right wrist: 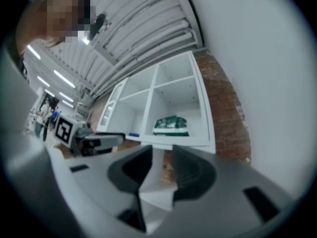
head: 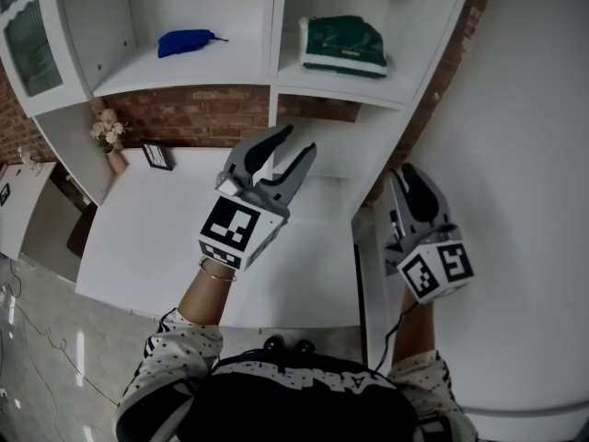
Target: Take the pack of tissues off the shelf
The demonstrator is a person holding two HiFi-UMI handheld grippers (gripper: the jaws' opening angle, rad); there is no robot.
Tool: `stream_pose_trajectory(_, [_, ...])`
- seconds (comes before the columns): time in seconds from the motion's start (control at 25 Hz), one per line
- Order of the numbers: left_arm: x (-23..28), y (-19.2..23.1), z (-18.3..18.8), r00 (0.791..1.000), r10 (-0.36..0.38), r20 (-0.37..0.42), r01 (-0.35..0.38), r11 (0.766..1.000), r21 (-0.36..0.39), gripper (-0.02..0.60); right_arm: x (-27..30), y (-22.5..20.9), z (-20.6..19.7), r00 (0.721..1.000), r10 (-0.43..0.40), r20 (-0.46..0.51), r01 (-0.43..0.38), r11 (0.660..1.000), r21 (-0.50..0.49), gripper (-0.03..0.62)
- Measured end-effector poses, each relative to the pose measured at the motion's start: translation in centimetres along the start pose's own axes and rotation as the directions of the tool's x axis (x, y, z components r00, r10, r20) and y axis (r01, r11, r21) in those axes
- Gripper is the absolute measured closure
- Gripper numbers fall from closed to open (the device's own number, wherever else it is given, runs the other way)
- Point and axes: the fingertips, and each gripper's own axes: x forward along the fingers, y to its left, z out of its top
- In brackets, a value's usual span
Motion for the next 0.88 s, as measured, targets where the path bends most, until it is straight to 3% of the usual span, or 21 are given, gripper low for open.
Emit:
stream_pose_trajectory(0.48, [4.5,4.1,2.1,0.995,0.098,-0.034,-0.096,0.993,0.062,0.382,5.3,-3.3,3.4,0.996,0.082,0.046,-0.079,0.995,-0.054,0.452])
stream_pose_trajectory(0.88, [8.0,7.1,2.1,0.979,0.179,-0.099,-0.173,0.983,0.067,0.371,9.9,-5.3,5.8,0.996,0.077,0.035,-0.073,0.992,-0.105,0.433])
